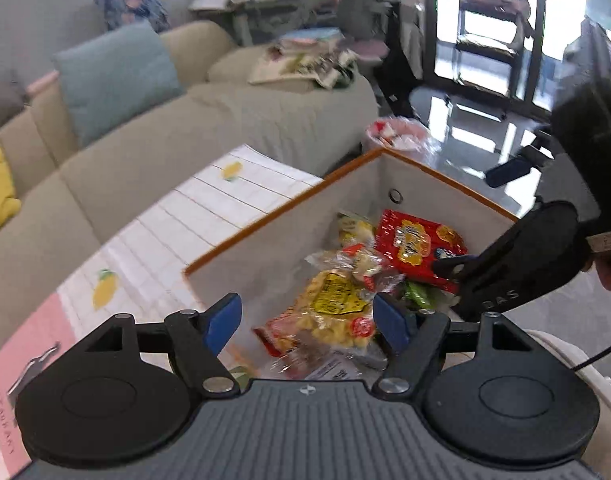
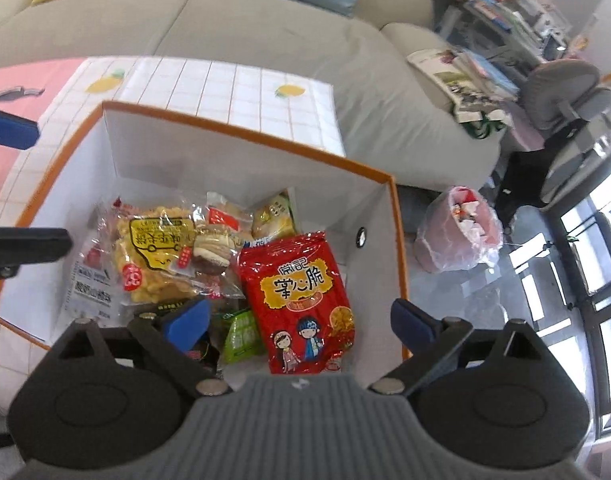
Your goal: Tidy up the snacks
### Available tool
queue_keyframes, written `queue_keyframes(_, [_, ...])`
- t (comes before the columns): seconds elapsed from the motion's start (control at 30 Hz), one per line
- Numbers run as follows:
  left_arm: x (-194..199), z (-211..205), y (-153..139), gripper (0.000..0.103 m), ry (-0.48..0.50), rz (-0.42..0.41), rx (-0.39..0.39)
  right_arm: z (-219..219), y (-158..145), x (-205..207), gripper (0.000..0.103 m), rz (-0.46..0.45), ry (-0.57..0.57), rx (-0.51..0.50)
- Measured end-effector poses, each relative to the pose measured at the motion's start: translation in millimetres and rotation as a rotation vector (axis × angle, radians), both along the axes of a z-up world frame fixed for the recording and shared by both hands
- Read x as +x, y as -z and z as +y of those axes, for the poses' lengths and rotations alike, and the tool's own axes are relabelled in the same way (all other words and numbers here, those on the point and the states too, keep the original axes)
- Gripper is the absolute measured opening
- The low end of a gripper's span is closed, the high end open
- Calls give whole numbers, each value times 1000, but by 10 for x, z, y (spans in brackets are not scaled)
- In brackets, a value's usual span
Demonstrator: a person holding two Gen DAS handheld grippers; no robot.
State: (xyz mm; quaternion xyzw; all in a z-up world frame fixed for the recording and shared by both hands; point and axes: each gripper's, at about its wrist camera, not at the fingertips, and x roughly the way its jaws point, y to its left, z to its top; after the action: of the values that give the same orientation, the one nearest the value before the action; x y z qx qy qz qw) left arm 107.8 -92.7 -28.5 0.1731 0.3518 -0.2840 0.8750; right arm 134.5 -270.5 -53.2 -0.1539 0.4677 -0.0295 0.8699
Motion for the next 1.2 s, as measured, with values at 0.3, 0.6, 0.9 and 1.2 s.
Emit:
queue_keyframes(0.3, [-434, 547, -381, 86, -189, -174, -38, 322, -557, -622, 100, -277, 50, 151])
queue_keyframes(0.6, [-849, 955, -681, 82, -347, -258, -136, 680, -977, -1199, 100, -463, 51, 272])
queue_keyframes(0.9, [-1196, 1091, -695, 81, -449, -259, -135, 943, -1009, -1680, 100, -508, 27, 292])
queue_keyframes(1.2, [-1440, 1096, -487, 81, -501, -198, -75, 1126, -793, -2039, 100, -494, 1, 245])
